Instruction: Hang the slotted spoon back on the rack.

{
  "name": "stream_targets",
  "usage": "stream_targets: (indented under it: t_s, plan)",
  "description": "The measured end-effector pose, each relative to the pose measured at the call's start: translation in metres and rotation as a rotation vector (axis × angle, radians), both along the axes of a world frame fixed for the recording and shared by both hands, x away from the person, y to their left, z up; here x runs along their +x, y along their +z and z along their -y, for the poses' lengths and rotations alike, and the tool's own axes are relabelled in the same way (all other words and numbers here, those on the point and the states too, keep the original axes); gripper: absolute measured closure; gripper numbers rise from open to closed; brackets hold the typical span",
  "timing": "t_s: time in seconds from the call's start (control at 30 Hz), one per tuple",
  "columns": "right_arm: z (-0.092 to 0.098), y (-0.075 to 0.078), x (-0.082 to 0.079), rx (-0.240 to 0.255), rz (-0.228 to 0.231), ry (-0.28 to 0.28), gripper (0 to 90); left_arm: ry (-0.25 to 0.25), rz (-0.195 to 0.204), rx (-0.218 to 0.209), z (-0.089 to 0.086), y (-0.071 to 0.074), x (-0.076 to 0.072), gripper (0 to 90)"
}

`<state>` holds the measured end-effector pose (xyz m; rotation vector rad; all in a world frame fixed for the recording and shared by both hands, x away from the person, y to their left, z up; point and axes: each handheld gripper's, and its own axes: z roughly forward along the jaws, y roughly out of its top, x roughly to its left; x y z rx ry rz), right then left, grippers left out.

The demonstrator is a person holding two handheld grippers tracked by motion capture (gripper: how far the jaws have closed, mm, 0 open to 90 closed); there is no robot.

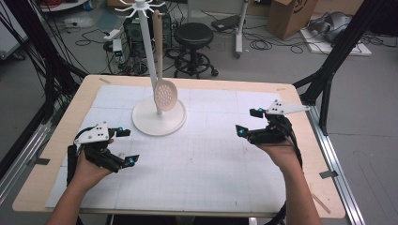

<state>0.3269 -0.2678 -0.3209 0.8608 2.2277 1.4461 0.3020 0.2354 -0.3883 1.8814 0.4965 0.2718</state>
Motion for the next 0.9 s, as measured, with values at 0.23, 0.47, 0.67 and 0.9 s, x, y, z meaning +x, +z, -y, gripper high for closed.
stream_targets:
  t_s: [0.23,0.47,0.67,0.9]
  plan:
    - [0.01,-0.033,-0.015,0.021,-0.012,-0.036,14.6,0.003,-0.004,0.0,-0.001,-0.001,0.0,1.7]
    - [0.018,-0.06,-0.022,0.047,-0.036,-0.063,13.9,0.003,-0.008,0.004,0.0,-0.003,0.001,1.7]
    - [0.02,-0.076,-0.024,0.041,-0.065,-0.077,12.1,0.001,-0.01,0.01,0.002,-0.004,0.002,1.7]
    - [0.019,-0.082,-0.022,0.038,-0.085,-0.079,10.8,0.006,-0.012,0.016,0.001,-0.005,0.002,1.7]
